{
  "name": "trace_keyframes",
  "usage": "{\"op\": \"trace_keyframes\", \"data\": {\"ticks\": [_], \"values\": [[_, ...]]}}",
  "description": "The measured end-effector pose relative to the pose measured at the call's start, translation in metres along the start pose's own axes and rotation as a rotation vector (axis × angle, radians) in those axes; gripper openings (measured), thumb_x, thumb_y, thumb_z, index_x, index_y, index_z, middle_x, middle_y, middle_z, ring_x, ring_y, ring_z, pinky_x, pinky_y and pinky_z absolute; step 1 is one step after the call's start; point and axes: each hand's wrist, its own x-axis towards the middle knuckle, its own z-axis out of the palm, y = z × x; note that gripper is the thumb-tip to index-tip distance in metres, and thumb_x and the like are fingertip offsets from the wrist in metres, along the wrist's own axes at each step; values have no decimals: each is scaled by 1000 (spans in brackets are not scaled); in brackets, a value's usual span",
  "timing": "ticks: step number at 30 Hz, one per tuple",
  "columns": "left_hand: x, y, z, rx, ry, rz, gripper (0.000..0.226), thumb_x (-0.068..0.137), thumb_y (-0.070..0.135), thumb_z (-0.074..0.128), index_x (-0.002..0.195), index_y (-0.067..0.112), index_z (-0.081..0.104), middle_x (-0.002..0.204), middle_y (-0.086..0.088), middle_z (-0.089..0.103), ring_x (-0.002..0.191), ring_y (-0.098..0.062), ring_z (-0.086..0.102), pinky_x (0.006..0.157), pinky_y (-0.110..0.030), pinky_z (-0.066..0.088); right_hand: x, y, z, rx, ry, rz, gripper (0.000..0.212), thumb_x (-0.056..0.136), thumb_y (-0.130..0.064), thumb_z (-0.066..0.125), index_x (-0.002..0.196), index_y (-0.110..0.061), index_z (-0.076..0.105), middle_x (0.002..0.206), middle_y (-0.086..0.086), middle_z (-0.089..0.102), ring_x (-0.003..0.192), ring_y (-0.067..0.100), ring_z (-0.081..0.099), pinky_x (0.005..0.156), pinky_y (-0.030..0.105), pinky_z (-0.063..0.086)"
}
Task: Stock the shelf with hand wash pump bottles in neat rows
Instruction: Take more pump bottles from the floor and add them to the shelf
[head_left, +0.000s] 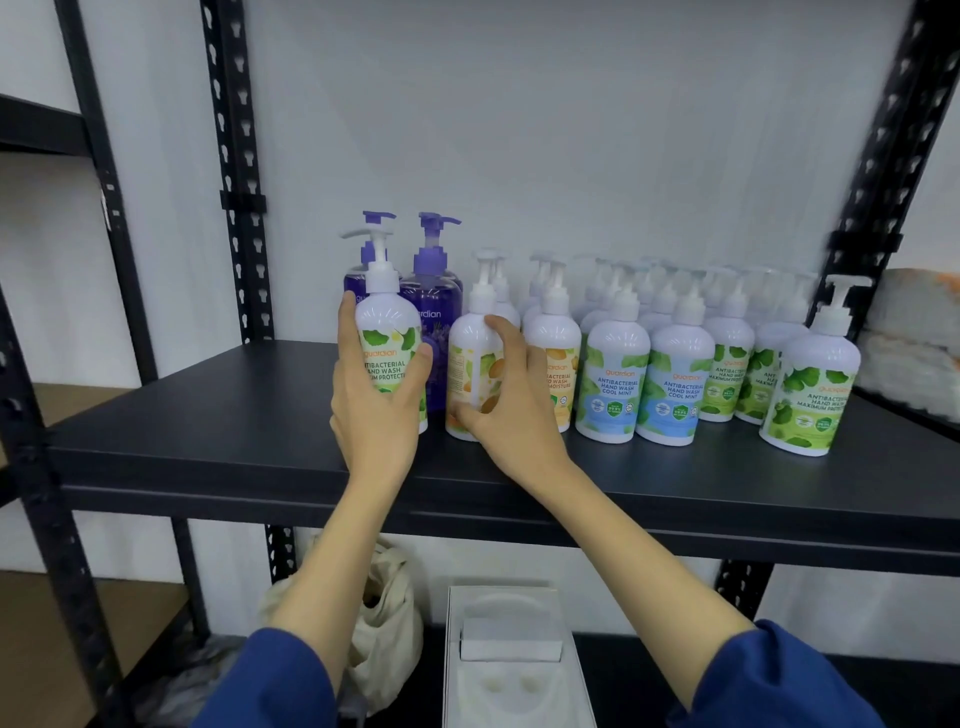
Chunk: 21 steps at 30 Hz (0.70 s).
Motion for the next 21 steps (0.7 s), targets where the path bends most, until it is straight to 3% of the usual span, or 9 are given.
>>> {"op": "trace_keyframes", "data": {"ticks": [4,8,12,17,21], "values": [[0,0,1,-9,1,-3,76,86,44,63,146,44,17,129,3,53,110,-14,54,83,-28,39,2,0,2,3,-26,-38,86,72,-6,69,143,-26,26,132,6,39,118,19,42,97,33,42],[0,-1,1,-7,4,-3,76,85,44,63,146,44,17,128,1,54,109,-16,54,83,-29,39,0,-1,-2,15,-21,17,87,72,-5,71,141,-32,26,126,5,36,110,19,42,88,22,44],[0,-1,1,-7,9,-9,76,85,45,62,146,45,17,127,1,54,108,-15,54,84,-29,39,0,-3,-3,-3,-33,34,88,72,-7,72,142,-35,25,122,3,31,107,18,40,91,27,45],[0,-1,1,-12,10,-4,76,85,46,62,146,45,17,126,1,54,108,-16,54,84,-30,41,2,-4,1,81,-86,25,88,71,-3,68,143,-22,23,140,6,28,125,20,35,101,41,42],[0,-1,1,-15,9,-8,76,85,46,63,145,46,17,126,0,54,108,-17,54,85,-31,42,4,-3,0,111,-85,36,87,67,-8,66,143,-23,25,137,6,34,119,23,42,94,43,47]]}}
